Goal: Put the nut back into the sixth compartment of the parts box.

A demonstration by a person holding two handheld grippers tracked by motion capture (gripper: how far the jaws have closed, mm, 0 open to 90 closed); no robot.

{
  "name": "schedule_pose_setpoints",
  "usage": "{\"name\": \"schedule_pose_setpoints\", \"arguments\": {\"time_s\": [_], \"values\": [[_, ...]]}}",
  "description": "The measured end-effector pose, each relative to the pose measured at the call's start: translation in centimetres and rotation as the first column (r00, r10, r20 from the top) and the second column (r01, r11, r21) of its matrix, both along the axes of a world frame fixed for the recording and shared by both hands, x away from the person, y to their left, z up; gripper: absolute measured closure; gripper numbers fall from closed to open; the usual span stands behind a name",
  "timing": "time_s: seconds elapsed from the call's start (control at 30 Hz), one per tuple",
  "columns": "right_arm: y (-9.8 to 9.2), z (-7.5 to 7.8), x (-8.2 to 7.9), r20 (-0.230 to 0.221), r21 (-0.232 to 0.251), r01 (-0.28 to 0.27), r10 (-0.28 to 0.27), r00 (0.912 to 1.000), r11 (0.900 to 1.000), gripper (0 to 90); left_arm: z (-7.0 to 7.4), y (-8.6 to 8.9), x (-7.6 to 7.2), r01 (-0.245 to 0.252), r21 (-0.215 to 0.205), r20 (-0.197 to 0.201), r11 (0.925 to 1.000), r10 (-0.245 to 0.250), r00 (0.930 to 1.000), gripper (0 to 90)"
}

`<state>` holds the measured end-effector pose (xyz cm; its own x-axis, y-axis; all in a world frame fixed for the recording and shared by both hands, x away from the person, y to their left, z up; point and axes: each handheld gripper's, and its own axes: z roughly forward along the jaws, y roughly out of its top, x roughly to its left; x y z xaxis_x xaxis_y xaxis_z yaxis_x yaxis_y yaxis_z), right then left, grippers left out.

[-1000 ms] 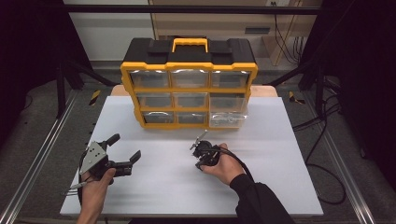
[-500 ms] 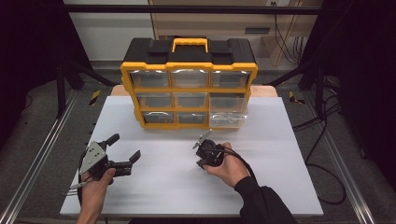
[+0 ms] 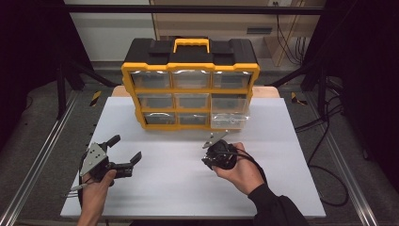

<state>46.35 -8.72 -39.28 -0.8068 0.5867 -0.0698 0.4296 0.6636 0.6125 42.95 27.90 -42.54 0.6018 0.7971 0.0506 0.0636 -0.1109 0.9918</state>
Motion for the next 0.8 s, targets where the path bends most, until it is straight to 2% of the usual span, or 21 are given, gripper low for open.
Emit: {"name": "schedule_pose_setpoints", "arguments": {"time_s": [0.2,0.47,0.8], "values": [[-1.4,2.2,-0.6,0.044,0.034,0.008,-0.009,0.9990,0.999,69.9,0.0,0.1,0.0,-0.003,-0.001,0.000,1.0000,0.003,1.0000,0.9],[-3.0,5.1,-1.2,0.103,0.045,0.009,-0.014,0.9945,0.999,69.9,0.0,0.0,0.0,0.000,0.004,-0.002,1.0000,0.000,1.0000,0.9],[-4.1,8.9,-0.8,0.169,0.064,0.010,-0.021,0.9853,0.998,69.9,0.0,0.0,0.0,-0.001,0.005,0.000,1.0000,0.001,1.0000,0.9]]}}
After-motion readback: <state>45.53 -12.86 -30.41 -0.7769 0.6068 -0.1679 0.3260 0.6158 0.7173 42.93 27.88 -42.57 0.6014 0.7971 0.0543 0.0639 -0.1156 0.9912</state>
